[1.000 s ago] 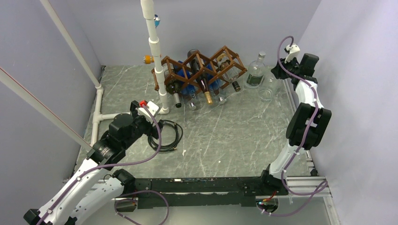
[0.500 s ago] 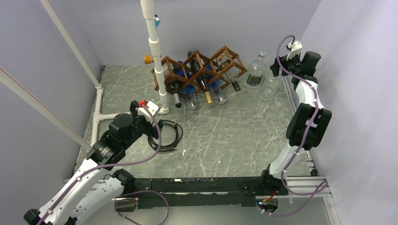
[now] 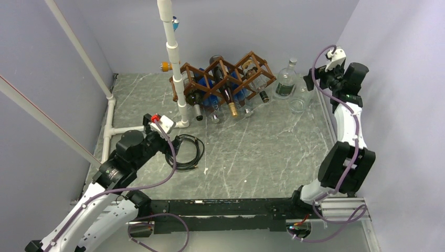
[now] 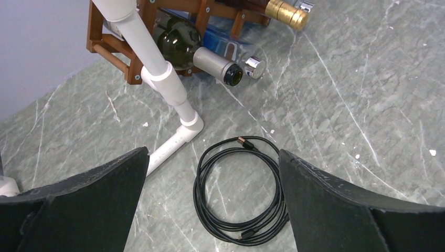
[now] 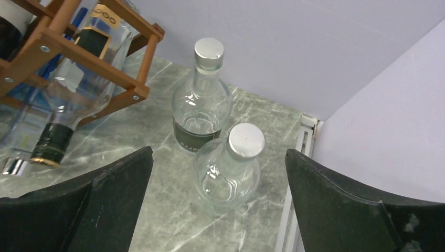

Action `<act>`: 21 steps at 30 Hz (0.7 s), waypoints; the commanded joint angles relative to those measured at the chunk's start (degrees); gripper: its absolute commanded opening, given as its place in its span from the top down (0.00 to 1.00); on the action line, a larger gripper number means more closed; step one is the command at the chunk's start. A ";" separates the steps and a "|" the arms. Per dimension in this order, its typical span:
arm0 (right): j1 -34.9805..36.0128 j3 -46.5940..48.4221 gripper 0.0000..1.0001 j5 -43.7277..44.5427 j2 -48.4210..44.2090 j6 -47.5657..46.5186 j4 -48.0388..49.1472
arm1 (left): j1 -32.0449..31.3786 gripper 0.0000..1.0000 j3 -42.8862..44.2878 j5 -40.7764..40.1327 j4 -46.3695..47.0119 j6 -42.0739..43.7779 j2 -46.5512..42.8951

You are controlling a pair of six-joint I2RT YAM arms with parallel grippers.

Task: Take the wine bottle off the wine rack
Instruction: Move the wine bottle to the corner of the board, then pick up the wine bottle from the wine rack.

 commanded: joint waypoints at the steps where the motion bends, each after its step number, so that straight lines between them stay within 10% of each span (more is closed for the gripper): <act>1: -0.92 -2.02 0.00 -0.72 -5.76 0.06 -6.17 | 0.44 0.00 0.41 2.84 2.11 -1.00 -1.66; 21: -2.10 -27.73 0.00 -12.94 -38.28 9.57 -10.40 | 1.99 0.00 0.12 11.94 2.80 -4.74 0.03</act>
